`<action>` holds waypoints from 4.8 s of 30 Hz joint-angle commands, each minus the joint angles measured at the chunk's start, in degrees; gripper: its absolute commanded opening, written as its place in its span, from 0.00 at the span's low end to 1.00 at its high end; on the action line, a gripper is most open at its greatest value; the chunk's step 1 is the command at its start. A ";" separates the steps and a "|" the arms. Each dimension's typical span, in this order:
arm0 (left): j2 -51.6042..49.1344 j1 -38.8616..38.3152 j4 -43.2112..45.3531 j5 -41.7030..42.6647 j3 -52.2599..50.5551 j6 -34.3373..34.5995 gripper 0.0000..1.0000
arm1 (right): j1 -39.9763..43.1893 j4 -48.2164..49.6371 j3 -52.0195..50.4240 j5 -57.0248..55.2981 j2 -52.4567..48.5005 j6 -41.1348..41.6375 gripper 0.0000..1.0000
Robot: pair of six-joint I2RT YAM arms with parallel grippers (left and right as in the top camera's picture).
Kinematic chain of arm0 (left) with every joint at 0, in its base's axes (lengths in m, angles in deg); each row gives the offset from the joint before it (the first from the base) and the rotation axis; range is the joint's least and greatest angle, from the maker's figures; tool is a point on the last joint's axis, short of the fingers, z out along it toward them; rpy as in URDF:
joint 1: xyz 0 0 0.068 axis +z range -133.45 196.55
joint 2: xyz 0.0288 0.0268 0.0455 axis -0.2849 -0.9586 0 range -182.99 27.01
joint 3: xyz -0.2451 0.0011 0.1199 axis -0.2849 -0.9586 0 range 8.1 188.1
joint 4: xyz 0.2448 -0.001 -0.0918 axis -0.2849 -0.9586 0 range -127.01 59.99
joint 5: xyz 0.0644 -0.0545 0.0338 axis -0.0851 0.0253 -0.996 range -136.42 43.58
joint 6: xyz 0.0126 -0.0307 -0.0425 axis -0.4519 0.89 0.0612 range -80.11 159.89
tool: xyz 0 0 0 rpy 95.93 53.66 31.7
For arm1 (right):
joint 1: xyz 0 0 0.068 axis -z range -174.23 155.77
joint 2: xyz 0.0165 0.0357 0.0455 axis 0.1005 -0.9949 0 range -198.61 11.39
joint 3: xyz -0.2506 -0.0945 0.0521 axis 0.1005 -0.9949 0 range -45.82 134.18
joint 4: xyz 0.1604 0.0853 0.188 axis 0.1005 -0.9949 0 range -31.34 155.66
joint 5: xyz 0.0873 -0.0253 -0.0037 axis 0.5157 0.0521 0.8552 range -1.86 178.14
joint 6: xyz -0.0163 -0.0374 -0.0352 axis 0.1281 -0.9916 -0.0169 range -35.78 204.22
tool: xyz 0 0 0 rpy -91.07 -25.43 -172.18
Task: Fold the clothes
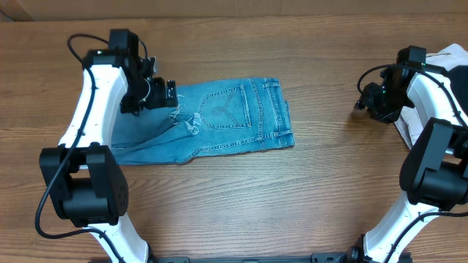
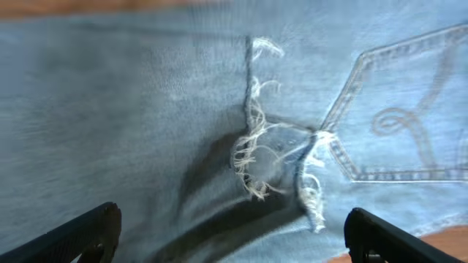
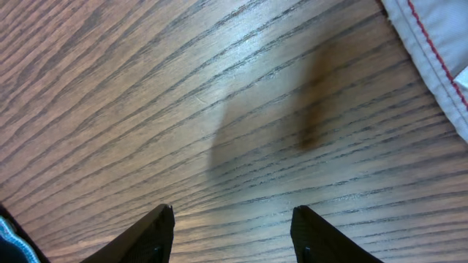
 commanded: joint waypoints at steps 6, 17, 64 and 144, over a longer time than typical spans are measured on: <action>0.61 8.63 -7.76 -10.08 9.40 2.38 0.99 | -0.11 0.31 1.36 0.35 2.19 -0.20 0.56; 0.59 22.71 -2.84 -3.69 -0.48 4.61 0.08 | -0.11 0.26 1.36 0.33 2.19 -0.20 0.56; -10.03 23.69 9.03 -17.57 -9.25 9.51 0.04 | -0.11 -2.34 1.36 2.51 2.19 -0.24 0.56; 2.56 23.52 -5.99 -2.12 2.78 6.56 0.50 | -41.48 8.13 -2.05 5.90 25.29 -16.96 0.08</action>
